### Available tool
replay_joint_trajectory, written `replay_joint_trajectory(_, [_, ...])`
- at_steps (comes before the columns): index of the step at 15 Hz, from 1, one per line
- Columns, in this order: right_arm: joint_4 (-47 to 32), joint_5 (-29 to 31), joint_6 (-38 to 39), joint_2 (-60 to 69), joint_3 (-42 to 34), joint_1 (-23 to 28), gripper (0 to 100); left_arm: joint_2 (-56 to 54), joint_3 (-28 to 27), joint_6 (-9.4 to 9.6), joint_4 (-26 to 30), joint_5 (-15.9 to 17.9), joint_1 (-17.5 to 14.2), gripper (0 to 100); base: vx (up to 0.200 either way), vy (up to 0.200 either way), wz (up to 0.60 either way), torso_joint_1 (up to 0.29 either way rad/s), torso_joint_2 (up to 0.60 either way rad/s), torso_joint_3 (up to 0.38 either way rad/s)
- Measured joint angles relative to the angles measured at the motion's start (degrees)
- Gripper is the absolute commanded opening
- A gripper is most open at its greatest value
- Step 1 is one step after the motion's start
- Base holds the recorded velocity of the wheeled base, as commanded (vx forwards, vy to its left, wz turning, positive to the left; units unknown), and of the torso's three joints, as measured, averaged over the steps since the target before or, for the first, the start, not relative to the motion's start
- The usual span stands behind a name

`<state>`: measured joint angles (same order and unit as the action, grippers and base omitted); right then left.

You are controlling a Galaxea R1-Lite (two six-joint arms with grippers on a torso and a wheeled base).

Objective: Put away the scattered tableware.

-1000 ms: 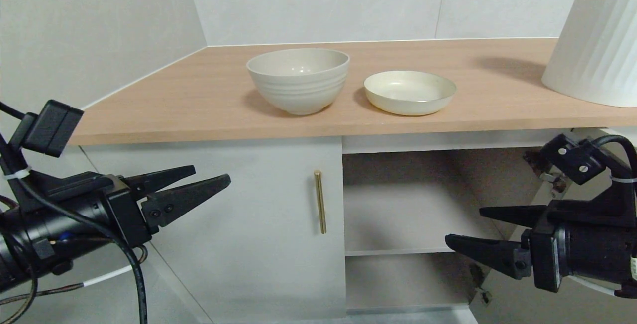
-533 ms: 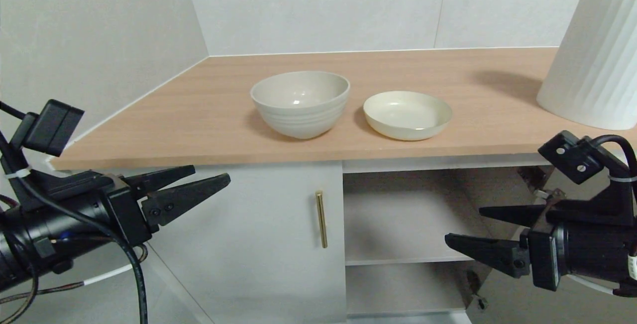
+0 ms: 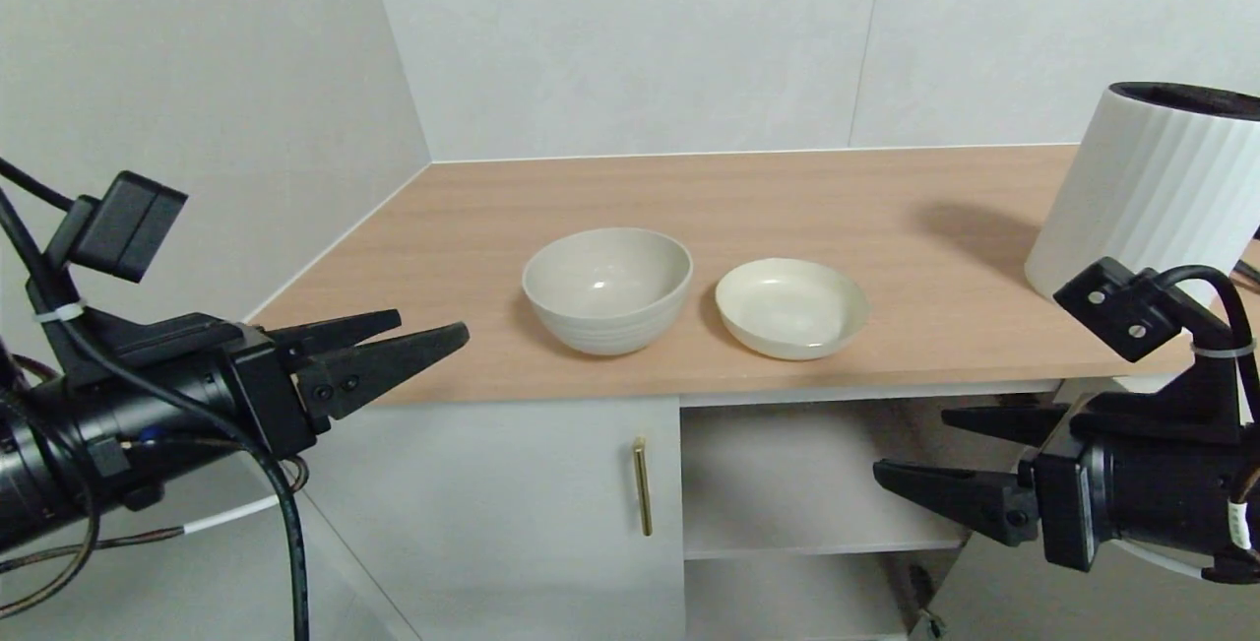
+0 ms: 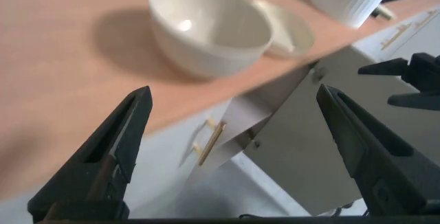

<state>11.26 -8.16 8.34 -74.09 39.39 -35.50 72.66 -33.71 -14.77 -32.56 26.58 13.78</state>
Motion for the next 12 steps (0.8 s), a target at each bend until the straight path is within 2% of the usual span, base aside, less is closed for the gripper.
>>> replay_joint_trajectory(5, [2.1, 0.0, -0.2, -2.0, 0.2, 0.6, 100, 4.5, -2.4, -0.13, -0.3, 0.6, 0.0, 100, 0.000, 0.000, 0.00, 0.205, -0.47, -0.273])
replay_joint_trajectory(6, [2.6, 0.0, -0.3, -2.5, 0.5, 0.8, 100, 5.7, -2.9, -0.66, -0.3, 1.1, 0.0, 100, 0.000, 0.000, 0.00, 0.100, -0.22, -0.124])
replay_joint_trajectory(9, [3.4, 0.3, -0.4, -4.4, 1.0, 1.7, 100, 8.4, -4.1, -6.57, -0.4, 1.6, 0.3, 100, 0.000, 0.000, 0.00, 0.031, -0.06, -0.037])
replay_joint_trajectory(10, [3.2, 1.3, -0.2, -5.3, 2.0, 1.8, 100, 9.0, -4.7, -10.15, -0.3, 1.6, 0.5, 100, 0.000, 0.000, 0.00, 0.000, 0.00, 0.000])
replay_joint_trajectory(12, [2.7, 6.1, 1.9, -7.5, 4.5, 1.8, 100, 9.9, -6.1, -14.81, -0.1, 1.3, 1.0, 100, 0.000, 0.000, 0.00, 0.000, 0.00, 0.000])
